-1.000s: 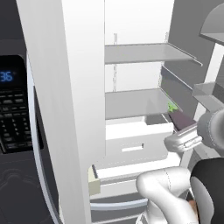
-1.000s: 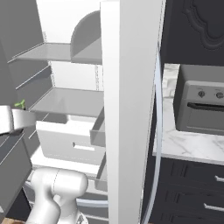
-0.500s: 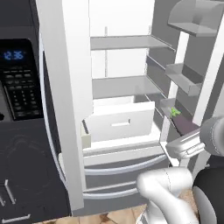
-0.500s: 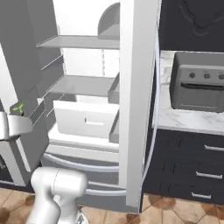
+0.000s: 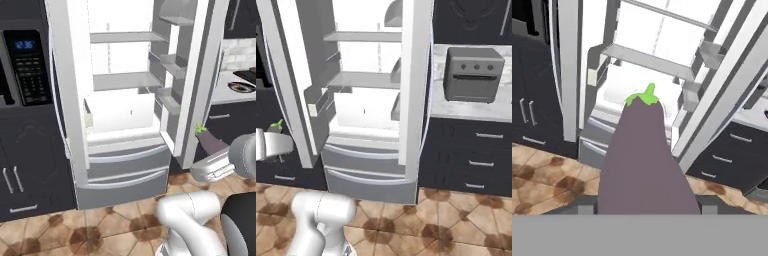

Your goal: Place the cold items (eggplant and bell pepper) from the fridge in one tupperware on the dining counter. Place the warm items (hot dog and kebab skewer) in the stove area in another tupperware.

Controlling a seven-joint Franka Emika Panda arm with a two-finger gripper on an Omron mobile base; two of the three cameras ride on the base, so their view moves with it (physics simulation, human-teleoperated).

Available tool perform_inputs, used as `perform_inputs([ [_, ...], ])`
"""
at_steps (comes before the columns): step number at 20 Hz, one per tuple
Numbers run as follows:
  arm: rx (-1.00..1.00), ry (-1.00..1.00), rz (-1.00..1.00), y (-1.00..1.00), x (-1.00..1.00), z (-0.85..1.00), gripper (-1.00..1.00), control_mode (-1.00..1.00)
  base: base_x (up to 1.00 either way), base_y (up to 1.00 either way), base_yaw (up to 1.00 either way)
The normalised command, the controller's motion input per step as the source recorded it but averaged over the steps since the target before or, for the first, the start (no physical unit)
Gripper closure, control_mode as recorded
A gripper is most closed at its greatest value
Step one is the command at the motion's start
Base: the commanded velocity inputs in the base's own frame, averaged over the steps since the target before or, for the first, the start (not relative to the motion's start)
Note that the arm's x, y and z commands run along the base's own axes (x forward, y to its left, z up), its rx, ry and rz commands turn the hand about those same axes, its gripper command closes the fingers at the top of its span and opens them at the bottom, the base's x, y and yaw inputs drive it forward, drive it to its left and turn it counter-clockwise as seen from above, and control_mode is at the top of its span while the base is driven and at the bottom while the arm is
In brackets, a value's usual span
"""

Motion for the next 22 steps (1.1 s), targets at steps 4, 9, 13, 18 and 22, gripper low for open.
perform_inputs([
  [4, 0.0, 0.0, 0.0, 0.0, 0.0, 0.0, 1.0, 1.0, -1.0, 0.06, -0.09],
  [9, 0.0, 0.0, 0.0, 0.0, 0.0, 0.0, 1.0, 1.0, -1.0, 0.03, -0.1],
  [13, 0.0, 0.0, 0.0, 0.0, 0.0, 0.0, 1.0, 1.0, -1.0, 0.0, -0.13],
  [18, 0.0, 0.0, 0.0, 0.0, 0.0, 0.0, 1.0, 1.0, -1.0, 0.0, -0.28],
  [22, 0.0, 0.0, 0.0, 0.0, 0.0, 0.0, 1.0, 1.0, -1.0, 0.0, -0.43],
])
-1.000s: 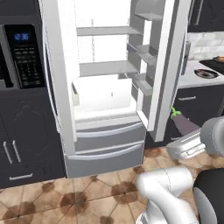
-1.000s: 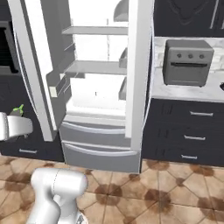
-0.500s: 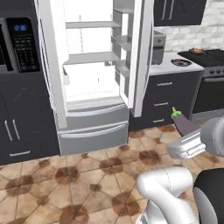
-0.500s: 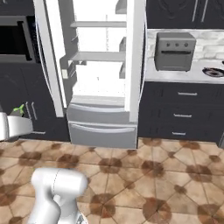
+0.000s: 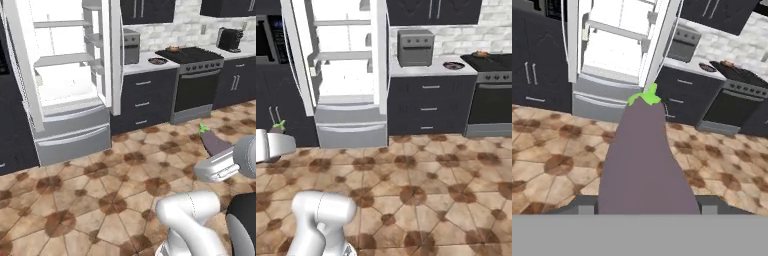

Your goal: Place the cold items (eggplant and bell pepper) from the fridge in one tupperware on the dining counter. Place the warm items (hot dog and kebab skewer) in the stove area in another tupperware.

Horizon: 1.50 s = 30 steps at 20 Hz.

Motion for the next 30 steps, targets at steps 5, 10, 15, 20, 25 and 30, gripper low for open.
perform_inputs([
  [5, 0.0, 0.0, 0.0, 0.0, 0.0, 0.0, 1.0, 1.0, -1.0, 0.0, -0.52],
  [10, 0.0, 0.0, 0.0, 0.0, 0.0, 0.0, 1.0, 1.0, -1.0, 0.0, -0.57],
  [15, 0.0, 0.0, 0.0, 0.0, 0.0, 0.0, 1.0, 1.0, -0.99, -0.06, -0.58],
  [20, 0.0, 0.0, 0.0, 0.0, 0.0, 0.0, 1.0, 1.0, -0.99, -0.13, -0.56],
  [25, 0.0, 0.0, 0.0, 0.0, 0.0, 0.0, 1.0, 1.0, -0.65, -0.8, -0.43],
  [30, 0.0, 0.0, 0.0, 0.0, 0.0, 0.0, 1.0, 1.0, -0.33, -1.0, -0.3],
])
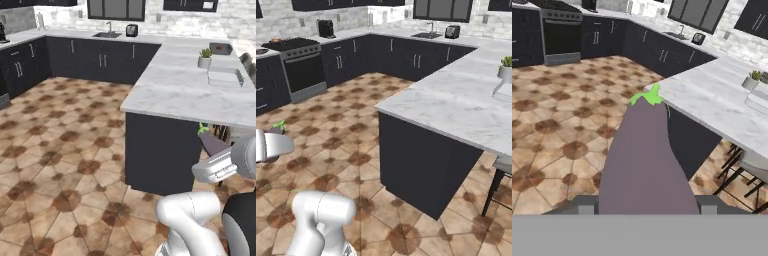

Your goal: Place the cold items (eggplant and bell pepper) from the fridge in one tupperware on the dining counter. Place the warm items (hot dog and kebab skewer) in the stove area in another tupperware.

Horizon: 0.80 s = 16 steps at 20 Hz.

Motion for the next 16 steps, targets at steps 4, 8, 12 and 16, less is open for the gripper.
perform_inputs([
  [4, 0.0, 0.0, 0.0, 0.0, 0.0, 0.0, 1.0, 1.0, -0.17, -1.0, -0.17],
  [8, 0.0, 0.0, 0.0, 0.0, 0.0, 0.0, 1.0, 1.0, -0.06, -1.0, -0.11],
  [12, 0.0, 0.0, 0.0, 0.0, 0.0, 0.0, 1.0, 1.0, 0.0, -1.0, -0.07],
  [16, 0.0, 0.0, 0.0, 0.0, 0.0, 0.0, 1.0, 1.0, 0.06, -1.0, 0.0],
])
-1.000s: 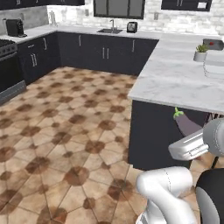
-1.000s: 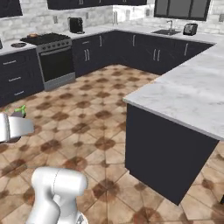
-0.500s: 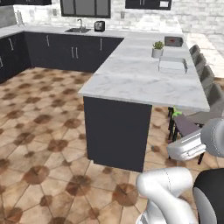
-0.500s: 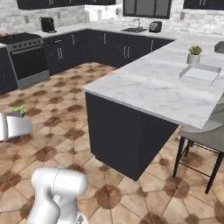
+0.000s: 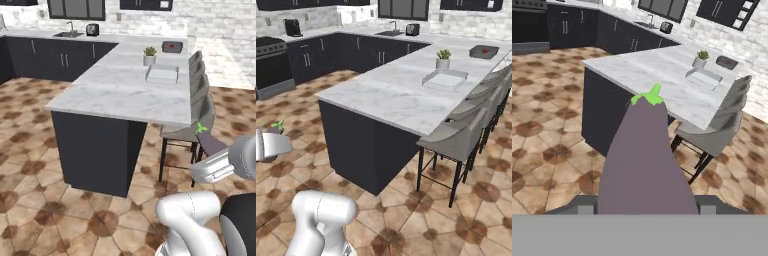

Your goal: Place the cold items (eggplant and bell pepper) from the fridge in one tupperware on the dining counter. Place the warm items (hot dog and kebab skewer) in the stove area in another tupperware.

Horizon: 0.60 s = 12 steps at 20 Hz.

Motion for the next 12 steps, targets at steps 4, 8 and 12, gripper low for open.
perform_inputs([
  [4, 0.0, 0.0, 0.0, 0.0, 0.0, 0.0, 1.0, 1.0, 0.19, -1.0, 0.0],
  [8, 0.0, 0.0, 0.0, 0.0, 0.0, 0.0, 1.0, 1.0, 0.35, -1.0, 0.0],
  [12, 0.0, 0.0, 0.0, 0.0, 0.0, 0.0, 1.0, 1.0, 0.46, -1.0, 0.0],
])
